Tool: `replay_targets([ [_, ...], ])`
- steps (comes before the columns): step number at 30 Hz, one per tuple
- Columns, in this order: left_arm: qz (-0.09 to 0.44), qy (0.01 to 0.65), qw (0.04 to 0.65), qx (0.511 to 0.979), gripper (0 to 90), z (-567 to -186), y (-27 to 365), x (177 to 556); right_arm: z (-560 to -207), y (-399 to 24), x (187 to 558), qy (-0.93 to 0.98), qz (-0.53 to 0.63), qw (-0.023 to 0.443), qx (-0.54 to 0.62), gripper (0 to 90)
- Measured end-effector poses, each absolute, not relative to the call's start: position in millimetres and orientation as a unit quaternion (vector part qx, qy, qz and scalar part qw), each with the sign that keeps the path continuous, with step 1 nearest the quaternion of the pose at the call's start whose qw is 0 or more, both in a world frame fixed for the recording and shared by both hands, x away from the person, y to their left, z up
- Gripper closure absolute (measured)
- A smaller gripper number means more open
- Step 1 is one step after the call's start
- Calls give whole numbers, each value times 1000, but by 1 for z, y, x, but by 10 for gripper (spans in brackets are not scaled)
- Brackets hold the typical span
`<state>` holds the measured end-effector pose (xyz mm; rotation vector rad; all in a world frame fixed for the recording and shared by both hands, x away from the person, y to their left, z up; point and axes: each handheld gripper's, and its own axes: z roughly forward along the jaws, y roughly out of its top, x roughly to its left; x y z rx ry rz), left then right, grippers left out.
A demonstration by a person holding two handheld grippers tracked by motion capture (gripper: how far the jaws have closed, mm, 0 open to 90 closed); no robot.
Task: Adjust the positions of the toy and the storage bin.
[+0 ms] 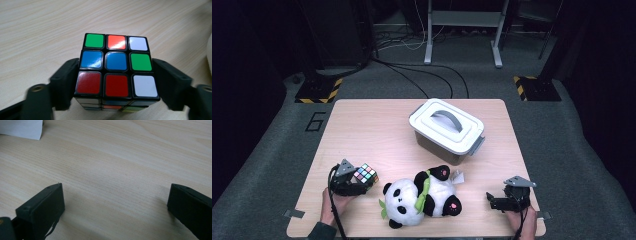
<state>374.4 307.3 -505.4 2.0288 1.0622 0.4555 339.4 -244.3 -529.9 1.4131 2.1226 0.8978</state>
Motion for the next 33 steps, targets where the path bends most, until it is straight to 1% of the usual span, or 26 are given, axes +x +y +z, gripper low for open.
replay_targets([
  [2,177,426,398,793,322,-507,307,375,-530,-244,339,766,324,217,510,5],
  [7,185,420,393,796,333,-507,307,374,-530,-245,339,766,325,217,510,7],
  [18,193,426,390,793,338,-506,306,372,-530,-245,339,766,325,217,510,7],
  [33,206,436,385,787,338,-497,318,369,-530,-245,339,766,325,217,510,7],
])
